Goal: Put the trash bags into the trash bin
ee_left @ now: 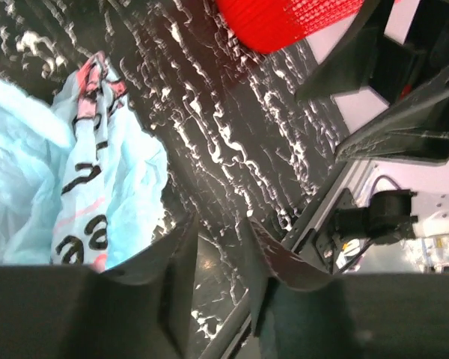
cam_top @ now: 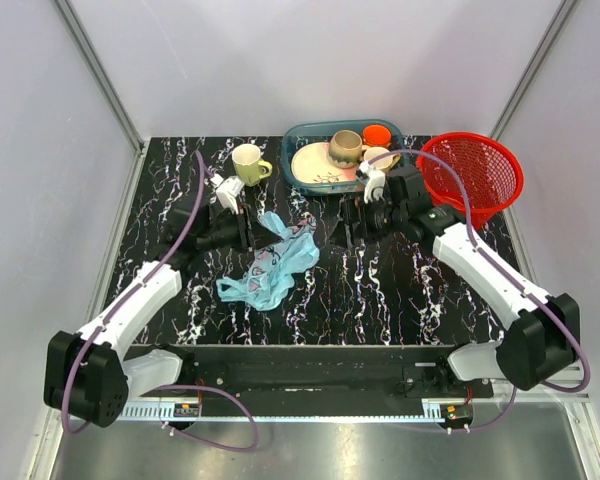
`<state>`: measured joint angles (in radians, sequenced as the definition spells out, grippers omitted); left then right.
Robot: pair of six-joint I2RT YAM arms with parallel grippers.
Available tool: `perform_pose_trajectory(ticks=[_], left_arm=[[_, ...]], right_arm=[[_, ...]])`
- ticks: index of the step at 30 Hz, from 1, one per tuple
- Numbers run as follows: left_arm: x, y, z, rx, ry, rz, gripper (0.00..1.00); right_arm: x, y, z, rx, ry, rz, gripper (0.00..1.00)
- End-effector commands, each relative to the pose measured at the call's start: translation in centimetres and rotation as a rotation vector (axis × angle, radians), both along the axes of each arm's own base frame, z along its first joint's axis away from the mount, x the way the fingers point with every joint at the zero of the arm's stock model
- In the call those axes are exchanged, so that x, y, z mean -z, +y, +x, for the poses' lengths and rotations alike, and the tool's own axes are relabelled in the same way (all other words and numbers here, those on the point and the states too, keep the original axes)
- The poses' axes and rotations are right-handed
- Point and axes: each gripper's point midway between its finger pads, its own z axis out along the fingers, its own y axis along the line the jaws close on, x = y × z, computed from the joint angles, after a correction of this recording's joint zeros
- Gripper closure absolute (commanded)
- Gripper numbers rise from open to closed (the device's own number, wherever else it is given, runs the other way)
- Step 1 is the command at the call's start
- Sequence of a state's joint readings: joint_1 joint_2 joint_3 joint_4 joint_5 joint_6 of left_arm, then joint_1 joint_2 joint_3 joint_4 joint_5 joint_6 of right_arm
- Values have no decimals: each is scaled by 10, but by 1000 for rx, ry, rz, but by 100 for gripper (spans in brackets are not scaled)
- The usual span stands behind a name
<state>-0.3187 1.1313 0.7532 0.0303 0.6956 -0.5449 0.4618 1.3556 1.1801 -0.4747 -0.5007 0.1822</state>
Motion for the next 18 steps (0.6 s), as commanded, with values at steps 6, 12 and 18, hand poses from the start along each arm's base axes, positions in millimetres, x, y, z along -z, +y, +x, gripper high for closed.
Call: perform_pose_trajectory(ticks=[6,12,18], left_arm=[[66,51,-22,45,3,451,3],[102,47,-33,109,115,485,15],[116,49,-30,96,141,505,35]], right_arm=[[51,26,-11,29,203,55,6],[92,69,9,25,293,50,7],[135,91,26,55,391,46,9]])
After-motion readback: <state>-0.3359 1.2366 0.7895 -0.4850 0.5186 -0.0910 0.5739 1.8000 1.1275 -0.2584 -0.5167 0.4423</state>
